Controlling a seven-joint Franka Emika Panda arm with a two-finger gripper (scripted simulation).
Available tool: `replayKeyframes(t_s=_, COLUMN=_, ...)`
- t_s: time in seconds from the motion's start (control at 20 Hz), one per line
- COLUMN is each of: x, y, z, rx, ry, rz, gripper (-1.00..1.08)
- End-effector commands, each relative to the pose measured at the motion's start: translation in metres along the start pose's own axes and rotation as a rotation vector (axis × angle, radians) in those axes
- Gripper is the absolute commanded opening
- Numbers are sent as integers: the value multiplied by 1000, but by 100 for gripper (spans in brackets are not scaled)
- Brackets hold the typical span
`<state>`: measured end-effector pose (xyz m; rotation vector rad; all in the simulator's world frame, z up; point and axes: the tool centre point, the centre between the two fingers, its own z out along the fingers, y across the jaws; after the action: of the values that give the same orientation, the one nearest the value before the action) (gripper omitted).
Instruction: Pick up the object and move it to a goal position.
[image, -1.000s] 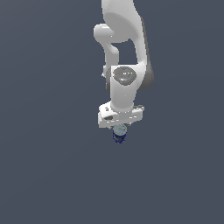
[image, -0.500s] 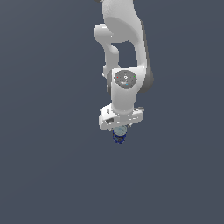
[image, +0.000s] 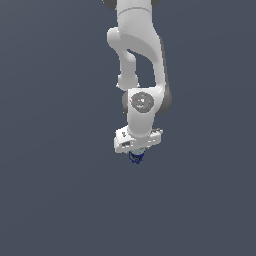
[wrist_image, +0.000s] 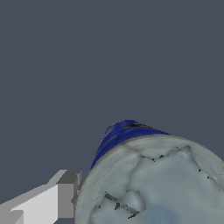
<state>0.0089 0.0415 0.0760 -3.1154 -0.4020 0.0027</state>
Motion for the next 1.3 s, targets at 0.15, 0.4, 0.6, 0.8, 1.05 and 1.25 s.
replayKeyframes(t_s=0.15, x=1, y=0, z=2, rx=0, ry=2, rz=0, gripper=-100)
replayKeyframes(t_s=0.4, x=1, y=0, z=2, rx=0, ry=2, rz=0, gripper=-100)
replayKeyframes(t_s=0.6, x=1, y=1, z=1, rx=-1, ry=1, rz=0, gripper=-100)
replayKeyframes(t_s=0.8, x=-1, y=8, z=-7, rx=-1, ry=1, rz=0, gripper=-100)
replayKeyframes(t_s=1.05, x=-7, y=31, z=-30, rx=-1, ry=1, rz=0, gripper=-100)
replayKeyframes(t_s=1.25, x=-14, y=60, z=-60, rx=0, ry=1, rz=0, gripper=-100)
